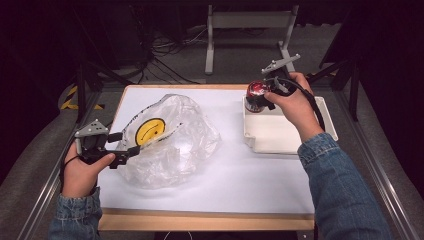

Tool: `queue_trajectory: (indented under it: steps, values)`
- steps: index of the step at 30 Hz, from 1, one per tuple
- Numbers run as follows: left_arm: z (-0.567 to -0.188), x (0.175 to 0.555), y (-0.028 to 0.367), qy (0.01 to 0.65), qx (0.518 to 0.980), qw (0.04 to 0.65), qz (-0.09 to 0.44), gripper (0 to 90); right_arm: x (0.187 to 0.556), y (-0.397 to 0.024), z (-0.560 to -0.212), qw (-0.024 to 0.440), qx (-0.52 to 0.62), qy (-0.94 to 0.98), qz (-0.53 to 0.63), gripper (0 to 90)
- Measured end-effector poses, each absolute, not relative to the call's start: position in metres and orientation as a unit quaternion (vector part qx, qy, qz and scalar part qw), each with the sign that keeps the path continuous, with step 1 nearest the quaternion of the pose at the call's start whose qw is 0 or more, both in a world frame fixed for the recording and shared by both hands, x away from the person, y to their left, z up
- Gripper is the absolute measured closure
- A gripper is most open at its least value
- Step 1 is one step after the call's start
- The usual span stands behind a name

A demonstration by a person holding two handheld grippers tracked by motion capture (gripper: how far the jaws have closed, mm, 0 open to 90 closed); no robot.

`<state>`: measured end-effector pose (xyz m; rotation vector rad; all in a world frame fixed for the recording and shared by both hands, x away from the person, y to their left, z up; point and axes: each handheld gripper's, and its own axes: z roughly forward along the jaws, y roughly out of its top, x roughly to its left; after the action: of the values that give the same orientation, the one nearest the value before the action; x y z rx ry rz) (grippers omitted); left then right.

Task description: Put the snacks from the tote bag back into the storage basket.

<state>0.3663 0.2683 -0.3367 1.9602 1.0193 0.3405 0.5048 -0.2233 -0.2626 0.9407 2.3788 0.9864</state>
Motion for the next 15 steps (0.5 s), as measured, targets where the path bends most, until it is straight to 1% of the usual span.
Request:
queue_trajectory:
  steps: [6, 15]
  values:
    - [-0.337, 0.366, 0.269, 0.411, 0.787, 0.438, 0.138, 15.0, 0.515, -0.234, -0.27, 0.2, 0.332, 0.856, 0.343, 21.4]
    - [-0.336, 0.366, 0.27, 0.41, 0.787, 0.44, 0.139, 14.9, 0.523, -0.246, -0.284, 0.186, 0.339, 0.863, 0.326, 21.5]
